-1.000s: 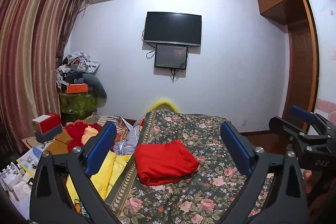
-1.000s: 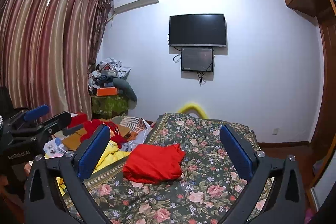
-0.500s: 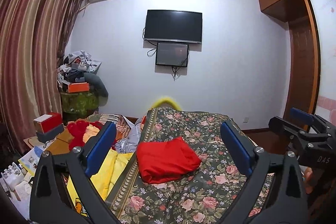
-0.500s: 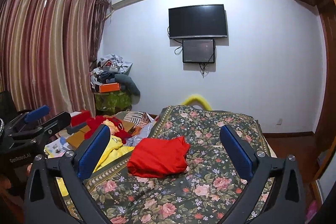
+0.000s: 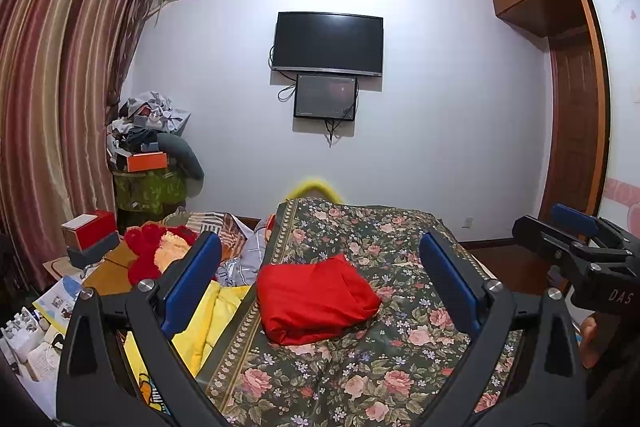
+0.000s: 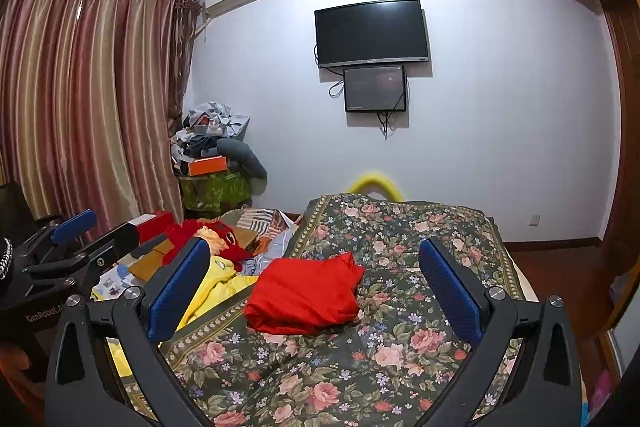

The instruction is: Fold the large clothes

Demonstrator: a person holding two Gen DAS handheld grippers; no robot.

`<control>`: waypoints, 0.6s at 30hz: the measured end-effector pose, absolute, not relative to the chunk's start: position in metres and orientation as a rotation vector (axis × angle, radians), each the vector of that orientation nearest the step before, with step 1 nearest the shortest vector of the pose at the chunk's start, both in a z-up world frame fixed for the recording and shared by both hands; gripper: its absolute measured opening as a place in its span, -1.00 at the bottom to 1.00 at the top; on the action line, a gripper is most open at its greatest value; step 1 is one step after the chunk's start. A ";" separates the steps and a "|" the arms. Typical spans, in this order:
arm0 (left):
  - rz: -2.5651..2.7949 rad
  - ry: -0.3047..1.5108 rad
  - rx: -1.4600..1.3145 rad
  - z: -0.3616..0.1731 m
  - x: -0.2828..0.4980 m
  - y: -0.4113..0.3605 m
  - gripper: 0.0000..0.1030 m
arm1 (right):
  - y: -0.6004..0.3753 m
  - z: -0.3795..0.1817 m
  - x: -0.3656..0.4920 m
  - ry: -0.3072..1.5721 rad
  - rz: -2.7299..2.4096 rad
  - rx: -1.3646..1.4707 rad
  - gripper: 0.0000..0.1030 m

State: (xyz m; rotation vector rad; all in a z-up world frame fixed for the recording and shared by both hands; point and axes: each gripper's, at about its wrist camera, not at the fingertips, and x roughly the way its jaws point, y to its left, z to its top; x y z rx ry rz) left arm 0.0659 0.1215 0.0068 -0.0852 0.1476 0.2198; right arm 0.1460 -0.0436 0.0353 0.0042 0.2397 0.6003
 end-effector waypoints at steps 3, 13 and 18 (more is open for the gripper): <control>0.219 0.148 -0.085 0.006 0.066 0.122 0.94 | -0.043 0.035 0.148 0.249 0.606 0.008 1.00; 0.210 0.152 -0.094 0.004 0.067 0.123 0.95 | -0.044 0.034 0.150 0.261 0.608 0.014 1.00; 0.207 0.157 -0.100 0.002 0.068 0.124 0.95 | -0.045 0.034 0.151 0.267 0.611 0.016 1.00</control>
